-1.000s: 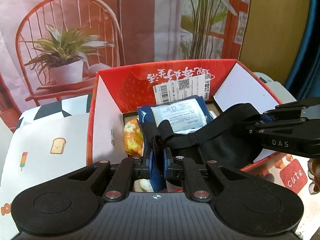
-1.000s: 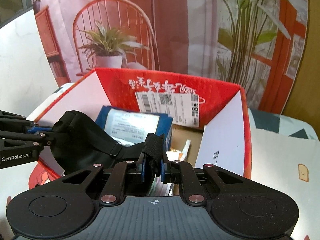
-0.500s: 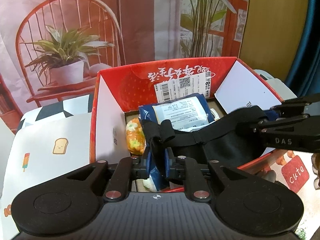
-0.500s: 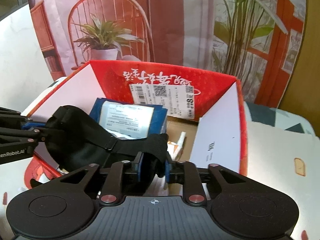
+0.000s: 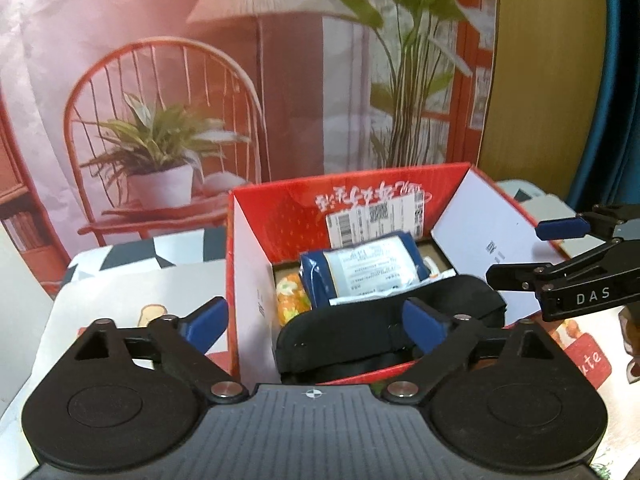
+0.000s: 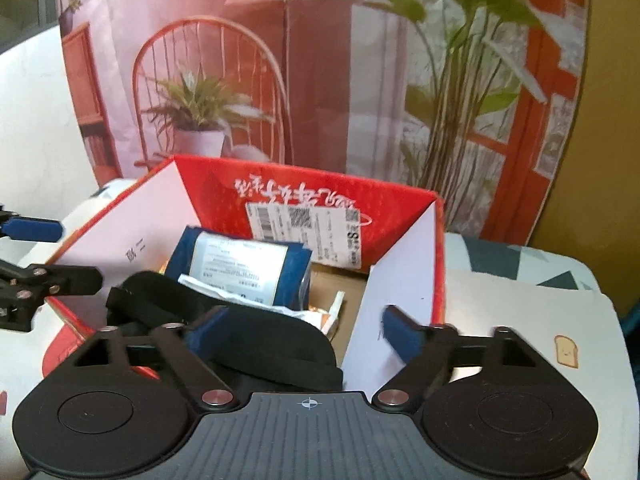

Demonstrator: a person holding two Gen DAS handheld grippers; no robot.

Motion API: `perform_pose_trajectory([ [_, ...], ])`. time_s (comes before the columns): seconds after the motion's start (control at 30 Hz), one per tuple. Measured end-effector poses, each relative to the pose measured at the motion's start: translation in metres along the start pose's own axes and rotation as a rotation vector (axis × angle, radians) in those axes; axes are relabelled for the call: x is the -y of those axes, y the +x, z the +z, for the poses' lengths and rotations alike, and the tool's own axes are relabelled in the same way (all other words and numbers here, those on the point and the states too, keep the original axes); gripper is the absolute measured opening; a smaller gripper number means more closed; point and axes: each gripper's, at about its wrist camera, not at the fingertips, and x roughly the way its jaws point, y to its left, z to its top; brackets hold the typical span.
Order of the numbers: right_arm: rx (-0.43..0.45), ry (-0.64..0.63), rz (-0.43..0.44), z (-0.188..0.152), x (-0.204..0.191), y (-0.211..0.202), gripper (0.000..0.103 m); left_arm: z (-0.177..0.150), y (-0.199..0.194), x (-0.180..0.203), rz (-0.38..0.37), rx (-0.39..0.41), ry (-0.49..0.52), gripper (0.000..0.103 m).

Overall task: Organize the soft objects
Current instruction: 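Open both grippers to release the strap inside the box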

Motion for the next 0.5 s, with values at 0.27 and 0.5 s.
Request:
perform_pose_trajectory([
  [0.27, 0.052, 0.058, -0.008, -0.009, 0.005, -0.022, 0.103, -0.008, -0.026, 0.002, -0.008, 0.044, -0.048, 0.103],
  [0.5, 0.078, 0.065, 0.004, -0.018, 0.001, -0.039, 0.103, -0.017, -0.041, 0.009, -0.029, 0.053, -0.059, 0.103],
])
